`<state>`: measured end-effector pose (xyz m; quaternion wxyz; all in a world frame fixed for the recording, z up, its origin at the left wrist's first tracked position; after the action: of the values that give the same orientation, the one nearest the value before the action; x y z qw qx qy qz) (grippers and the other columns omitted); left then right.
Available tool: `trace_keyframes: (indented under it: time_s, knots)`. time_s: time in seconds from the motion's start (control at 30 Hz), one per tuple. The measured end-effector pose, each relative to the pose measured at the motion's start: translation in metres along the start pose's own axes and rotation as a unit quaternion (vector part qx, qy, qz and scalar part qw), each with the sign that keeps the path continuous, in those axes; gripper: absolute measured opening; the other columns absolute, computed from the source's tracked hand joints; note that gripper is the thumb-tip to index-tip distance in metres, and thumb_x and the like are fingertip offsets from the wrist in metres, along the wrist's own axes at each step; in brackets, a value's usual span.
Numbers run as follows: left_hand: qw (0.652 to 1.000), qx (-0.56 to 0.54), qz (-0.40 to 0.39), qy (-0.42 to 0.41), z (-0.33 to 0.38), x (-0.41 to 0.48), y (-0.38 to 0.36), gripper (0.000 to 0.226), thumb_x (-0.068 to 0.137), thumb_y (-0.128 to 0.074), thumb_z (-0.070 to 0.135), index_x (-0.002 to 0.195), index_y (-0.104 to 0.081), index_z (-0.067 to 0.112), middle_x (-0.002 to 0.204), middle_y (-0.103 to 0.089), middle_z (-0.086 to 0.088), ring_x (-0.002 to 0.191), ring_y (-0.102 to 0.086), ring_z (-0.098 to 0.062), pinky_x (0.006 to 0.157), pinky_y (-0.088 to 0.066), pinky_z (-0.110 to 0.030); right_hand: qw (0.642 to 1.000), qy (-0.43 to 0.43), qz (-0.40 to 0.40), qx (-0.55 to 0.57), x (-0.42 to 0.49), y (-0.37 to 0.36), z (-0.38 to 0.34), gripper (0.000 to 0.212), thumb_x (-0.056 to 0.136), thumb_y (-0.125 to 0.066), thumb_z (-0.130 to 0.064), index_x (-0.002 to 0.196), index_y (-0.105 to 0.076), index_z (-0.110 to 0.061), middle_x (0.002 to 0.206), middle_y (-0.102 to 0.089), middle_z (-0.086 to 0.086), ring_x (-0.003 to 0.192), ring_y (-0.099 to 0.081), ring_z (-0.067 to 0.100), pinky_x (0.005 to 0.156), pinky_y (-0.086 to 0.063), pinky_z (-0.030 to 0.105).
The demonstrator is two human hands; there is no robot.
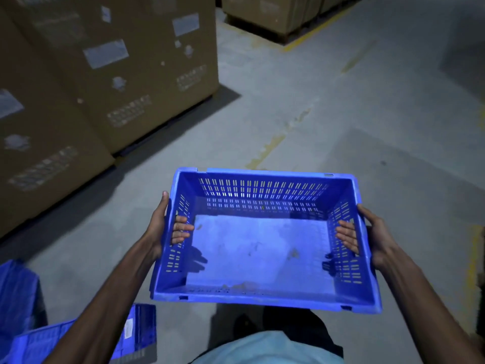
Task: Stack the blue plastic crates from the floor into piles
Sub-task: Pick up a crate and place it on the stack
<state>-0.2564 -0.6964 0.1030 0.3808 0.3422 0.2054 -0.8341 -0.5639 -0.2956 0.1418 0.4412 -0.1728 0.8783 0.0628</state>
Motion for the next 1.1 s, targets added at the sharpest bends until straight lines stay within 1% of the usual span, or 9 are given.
trace_keyframes:
  time_s: [0.2, 0.4, 0.47, 0.57, 0.7, 0.8, 0.93, 1.03, 1.1]
  knots:
    - [0.997, -0.062, 0.050, 0.000, 0.080, 0.095, 0.012, 0.093, 0.076, -0.050, 0.090, 0.077, -0.067, -0.001, 0.076, -0.071, -0.024, 0.043, -0.062, -0.025, 0.038, -0.050, -0.025, 0.997, -0.013, -0.047, -0.054, 0.126, -0.095, -0.118, 0.073, 0.086, -0.049, -0.073, 0.098, -0.067, -0.003, 0.076, -0.076, 0.012, 0.059, -0.074, 0.021, 0.047, -0.058, 0.026]
    - [0.989, -0.083, 0.122, 0.005, 0.174, 0.189, 0.014, 0.087, 0.080, -0.047, 0.086, 0.077, -0.064, 0.001, 0.070, -0.071, -0.021, 0.041, -0.060, -0.023, 0.038, -0.048, -0.023, 0.990, -0.049, -0.095, -0.097, 0.249, -0.199, -0.236, 0.077, 0.084, -0.049, -0.076, 0.101, -0.067, -0.003, 0.076, -0.076, 0.012, 0.058, -0.073, 0.021, 0.047, -0.058, 0.025]
    - [0.984, -0.103, 0.145, 0.009, 0.206, 0.213, 0.017, 0.085, 0.081, -0.047, 0.085, 0.077, -0.063, 0.002, 0.068, -0.070, -0.020, 0.040, -0.059, -0.023, 0.037, -0.047, -0.022, 0.985, -0.056, -0.114, -0.117, 0.281, -0.236, -0.277, 0.078, 0.083, -0.049, -0.076, 0.102, -0.068, -0.002, 0.076, -0.076, 0.012, 0.059, -0.073, 0.022, 0.047, -0.058, 0.025]
    - [0.978, -0.122, 0.168, 0.013, 0.251, 0.248, 0.023, 0.084, 0.079, -0.048, 0.086, 0.081, -0.062, 0.003, 0.070, -0.071, -0.020, 0.041, -0.059, -0.022, 0.038, -0.045, -0.022, 0.978, -0.054, -0.134, -0.150, 0.323, -0.292, -0.339, 0.078, 0.083, -0.050, -0.076, 0.102, -0.068, -0.002, 0.077, -0.075, 0.012, 0.059, -0.073, 0.021, 0.047, -0.057, 0.025]
    - [0.971, -0.152, 0.185, 0.008, 0.302, 0.293, 0.032, 0.080, 0.084, -0.047, 0.081, 0.086, -0.063, 0.003, 0.066, -0.071, -0.015, 0.039, -0.058, -0.020, 0.036, -0.044, -0.022, 0.969, -0.050, -0.162, -0.179, 0.372, -0.366, -0.408, 0.077, 0.084, -0.050, -0.076, 0.099, -0.068, -0.003, 0.076, -0.075, 0.011, 0.060, -0.073, 0.021, 0.048, -0.058, 0.024]
    - [0.963, -0.186, 0.197, 0.007, 0.334, 0.333, 0.045, 0.078, 0.086, -0.049, 0.079, 0.085, -0.064, 0.002, 0.063, -0.070, -0.015, 0.038, -0.058, -0.019, 0.034, -0.044, -0.021, 0.964, -0.049, -0.172, -0.198, 0.411, -0.420, -0.451, 0.077, 0.081, -0.052, -0.077, 0.097, -0.069, -0.004, 0.076, -0.075, 0.011, 0.059, -0.073, 0.021, 0.048, -0.058, 0.025]
    - [0.952, -0.218, 0.213, 0.011, 0.365, 0.394, 0.068, 0.077, 0.085, -0.051, 0.078, 0.086, -0.065, 0.002, 0.065, -0.070, -0.016, 0.039, -0.059, -0.020, 0.035, -0.046, -0.021, 0.955, -0.048, -0.181, -0.232, 0.474, -0.495, -0.492, 0.077, 0.080, -0.054, -0.078, 0.097, -0.071, -0.004, 0.079, -0.075, 0.010, 0.059, -0.072, 0.021, 0.051, -0.058, 0.026]
    - [0.948, -0.220, 0.231, 0.018, 0.384, 0.442, 0.090, 0.074, 0.087, -0.049, 0.078, 0.090, -0.063, 0.005, 0.067, -0.072, -0.012, 0.040, -0.060, -0.018, 0.037, -0.046, -0.021, 0.946, -0.051, -0.167, -0.273, 0.517, -0.555, -0.509, 0.074, 0.082, -0.053, -0.076, 0.094, -0.070, -0.006, 0.074, -0.075, 0.008, 0.053, -0.070, 0.019, 0.045, -0.054, 0.023]
    - [0.944, -0.221, 0.244, 0.025, 0.396, 0.472, 0.103, 0.074, 0.084, -0.052, 0.080, 0.093, -0.061, 0.007, 0.069, -0.071, -0.011, 0.042, -0.059, -0.018, 0.037, -0.047, -0.021, 0.939, -0.051, -0.157, -0.303, 0.546, -0.594, -0.519, 0.070, 0.084, -0.049, -0.074, 0.092, -0.069, -0.007, 0.070, -0.074, 0.006, 0.049, -0.068, 0.018, 0.042, -0.048, 0.020]
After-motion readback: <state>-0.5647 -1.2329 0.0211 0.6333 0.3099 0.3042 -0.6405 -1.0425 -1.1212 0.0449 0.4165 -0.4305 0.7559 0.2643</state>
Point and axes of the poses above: each hand's wrist, its own x-axis towards the middle knuckle, its own y-axis out of the back of the hand, z = x × y, the point moved 6 cm from there along x, towards the middle knuckle
